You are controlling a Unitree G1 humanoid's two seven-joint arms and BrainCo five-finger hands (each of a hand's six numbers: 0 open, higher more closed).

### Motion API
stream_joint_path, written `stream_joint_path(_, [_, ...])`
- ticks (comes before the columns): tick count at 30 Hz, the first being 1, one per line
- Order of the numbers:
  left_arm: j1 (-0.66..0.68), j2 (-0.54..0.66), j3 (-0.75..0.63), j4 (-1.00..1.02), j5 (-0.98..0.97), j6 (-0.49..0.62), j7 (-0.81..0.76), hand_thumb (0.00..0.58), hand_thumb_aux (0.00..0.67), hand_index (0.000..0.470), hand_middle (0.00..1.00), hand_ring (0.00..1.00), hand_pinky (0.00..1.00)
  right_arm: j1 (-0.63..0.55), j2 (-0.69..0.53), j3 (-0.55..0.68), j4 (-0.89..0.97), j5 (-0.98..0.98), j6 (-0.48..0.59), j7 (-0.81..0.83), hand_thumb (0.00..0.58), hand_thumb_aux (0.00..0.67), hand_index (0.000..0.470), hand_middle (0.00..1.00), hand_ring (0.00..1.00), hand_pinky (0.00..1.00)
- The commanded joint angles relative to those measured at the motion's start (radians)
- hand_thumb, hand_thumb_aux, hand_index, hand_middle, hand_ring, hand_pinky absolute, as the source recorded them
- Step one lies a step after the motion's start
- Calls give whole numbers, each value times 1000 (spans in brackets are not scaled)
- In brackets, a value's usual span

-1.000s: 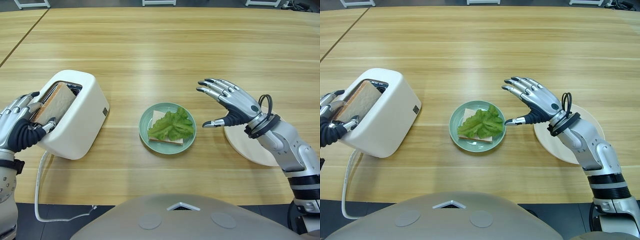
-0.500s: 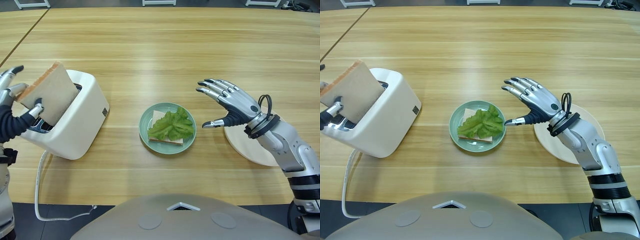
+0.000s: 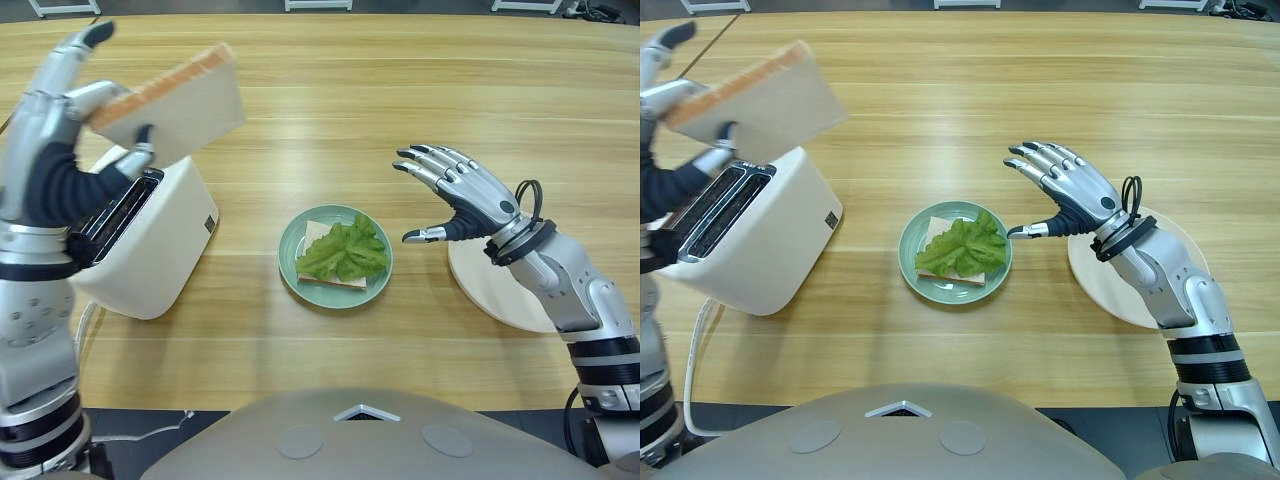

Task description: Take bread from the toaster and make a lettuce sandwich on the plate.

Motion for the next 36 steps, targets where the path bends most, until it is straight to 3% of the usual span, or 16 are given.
stream_joint_path(1, [-66, -53, -229, 91, 156, -62, 33, 580, 670, 470, 0, 0, 0, -35, 2, -2, 32, 1, 4, -14, 0, 0, 0, 0, 0, 0])
stream_joint_path(6, [-177, -81, -497, 359, 444, -261, 225, 580, 670, 470, 0, 0, 0, -59, 2, -6, 82, 3, 15, -38, 0, 0, 0, 0, 0, 0])
stream_joint_path(11, [-309, -69, -647, 668, 618, -380, 413, 580, 670, 470, 0, 0, 0, -79, 1, 9, 125, 3, 1, -49, 0, 0, 0, 0, 0, 0])
stream_joint_path(20, [-342, -14, -828, 879, 815, -404, 600, 580, 670, 470, 0, 0, 0, -87, -1, 37, 145, 5, -17, -50, 0, 0, 0, 0, 0, 0])
stream_joint_path(27, [-266, 37, -863, 792, 828, -377, 600, 580, 670, 470, 0, 0, 0, -78, -1, 41, 135, 3, -19, -49, 0, 0, 0, 0, 0, 0])
stream_joint_path(28, [-255, 43, -860, 779, 829, -366, 595, 535, 483, 339, 0, 0, 0, -76, -1, 43, 135, 2, -20, -49, 0, 0, 0, 0, 0, 0])
stream_joint_path(29, [-248, 48, -858, 769, 827, -358, 588, 420, 318, 223, 0, 0, 0, -73, -1, 45, 134, 0, -21, -48, 0, 0, 0, 0, 0, 0])
stream_joint_path(30, [-241, 53, -854, 757, 825, -350, 585, 379, 276, 194, 0, 0, 0, -71, 0, 46, 134, 0, -22, -48, 0, 0, 0, 0, 0, 0])
stream_joint_path(31, [-236, 57, -850, 745, 822, -344, 582, 0, 0, 0, 0, 0, 0, -71, 0, 47, 134, -1, -22, -48, 0, 0, 0, 0, 0, 0])
stream_joint_path(36, [-201, 95, -793, 644, 783, -316, 560, 0, 0, 0, 0, 0, 0, -74, -1, 59, 138, -4, -25, -46, 0, 0, 0, 0, 0, 0])
